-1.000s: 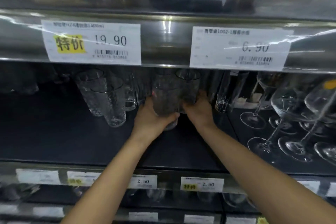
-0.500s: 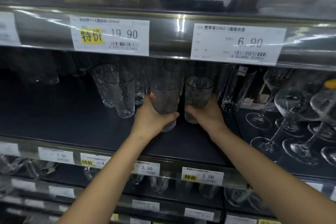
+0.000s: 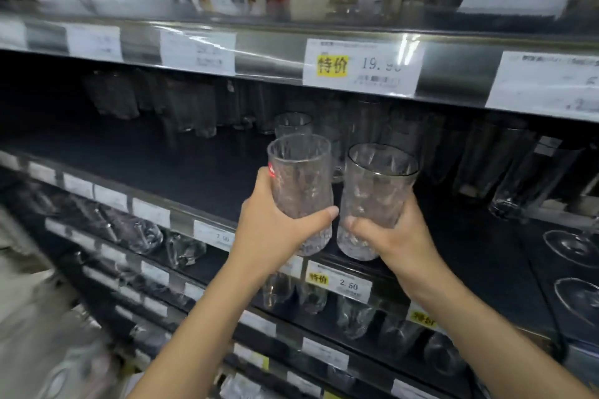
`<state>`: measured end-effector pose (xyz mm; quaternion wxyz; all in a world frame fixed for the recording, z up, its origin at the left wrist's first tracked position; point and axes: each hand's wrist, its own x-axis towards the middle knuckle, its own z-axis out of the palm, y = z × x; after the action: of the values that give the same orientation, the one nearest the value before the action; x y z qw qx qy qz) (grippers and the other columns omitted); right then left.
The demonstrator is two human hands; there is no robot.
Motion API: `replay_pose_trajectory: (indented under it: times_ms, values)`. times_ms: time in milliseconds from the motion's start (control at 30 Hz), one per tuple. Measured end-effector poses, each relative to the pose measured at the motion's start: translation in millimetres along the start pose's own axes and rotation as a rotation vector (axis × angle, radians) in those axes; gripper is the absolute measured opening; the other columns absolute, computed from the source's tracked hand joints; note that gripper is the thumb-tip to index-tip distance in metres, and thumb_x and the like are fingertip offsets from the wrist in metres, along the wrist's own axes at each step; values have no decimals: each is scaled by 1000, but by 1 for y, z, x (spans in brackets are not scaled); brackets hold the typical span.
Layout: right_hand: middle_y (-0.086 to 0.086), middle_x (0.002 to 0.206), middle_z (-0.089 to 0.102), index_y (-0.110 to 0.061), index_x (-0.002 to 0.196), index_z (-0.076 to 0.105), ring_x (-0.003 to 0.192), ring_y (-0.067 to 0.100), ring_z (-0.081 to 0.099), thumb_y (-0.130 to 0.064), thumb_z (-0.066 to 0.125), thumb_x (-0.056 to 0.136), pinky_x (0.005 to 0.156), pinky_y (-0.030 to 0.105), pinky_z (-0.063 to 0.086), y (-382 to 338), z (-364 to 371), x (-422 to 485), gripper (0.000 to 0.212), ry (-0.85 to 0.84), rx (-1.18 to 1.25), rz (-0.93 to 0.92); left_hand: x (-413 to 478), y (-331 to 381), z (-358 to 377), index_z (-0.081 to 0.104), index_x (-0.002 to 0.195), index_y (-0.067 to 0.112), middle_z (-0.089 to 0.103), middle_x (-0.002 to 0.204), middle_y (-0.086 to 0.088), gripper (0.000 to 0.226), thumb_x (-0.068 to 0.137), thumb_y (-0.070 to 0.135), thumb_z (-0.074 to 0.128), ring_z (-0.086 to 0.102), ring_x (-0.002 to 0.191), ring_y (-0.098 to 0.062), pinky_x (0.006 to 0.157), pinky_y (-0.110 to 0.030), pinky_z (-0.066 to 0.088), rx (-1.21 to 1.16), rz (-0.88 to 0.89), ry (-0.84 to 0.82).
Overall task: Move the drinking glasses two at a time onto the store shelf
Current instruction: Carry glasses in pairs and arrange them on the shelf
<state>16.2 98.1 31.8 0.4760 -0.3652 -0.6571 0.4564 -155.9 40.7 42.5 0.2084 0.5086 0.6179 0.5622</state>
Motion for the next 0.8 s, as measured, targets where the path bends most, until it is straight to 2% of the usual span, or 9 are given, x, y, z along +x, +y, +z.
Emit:
replay_pose_trajectory:
  times_ms: [100,200,367,467,567,700,800]
  values:
    - [-17,99,73,-25,116,54,93,-2,69,8,75,77,74,12,52,-11,43,-1,56,-106,52,-9,-9,-8,-41,49,106,42,66,101,28,62,61,38,91,65,91,8,79,-21,54,-5,10,53]
    - [-15,95,73,-25,112,54,90,0,69,13,72,76,73,13,52,-16,90,2,56,-189,64,-18,-11,-21,-85,50,107,42,68,101,26,61,61,39,91,67,92,5,80,-24,54,-26,-18,133]
    - [-9,103,70,-26,115,52,93,1,68,10,73,77,75,13,52,-24,167,15,57,-255,95,-5,-2,-46,-162,51,107,41,67,100,29,59,63,40,89,66,90,7,73,-13,51,-18,-50,228]
    - [-8,108,69,-27,120,51,95,0,67,1,79,73,75,14,52,-30,218,27,62,-262,122,10,10,-66,-210,51,110,41,68,100,23,61,63,43,89,65,92,7,77,-16,50,17,-59,272]
    - [-10,110,70,-29,123,51,100,3,67,-15,74,64,81,21,52,-33,269,37,65,-235,133,28,26,-87,-257,51,109,39,68,98,23,58,64,41,89,65,90,8,75,-14,50,32,-61,289]
    - [-12,109,71,-33,121,52,101,4,68,-5,78,73,89,29,52,-32,330,51,61,-199,135,51,53,-113,-314,49,105,41,67,99,20,56,66,41,88,64,90,9,76,-13,48,46,-61,269]
    - [-15,109,71,-33,120,53,101,3,68,2,72,79,90,29,51,-32,368,64,57,-175,149,54,76,-132,-350,47,104,43,65,99,22,54,67,39,87,62,89,12,74,-9,47,58,-58,242]
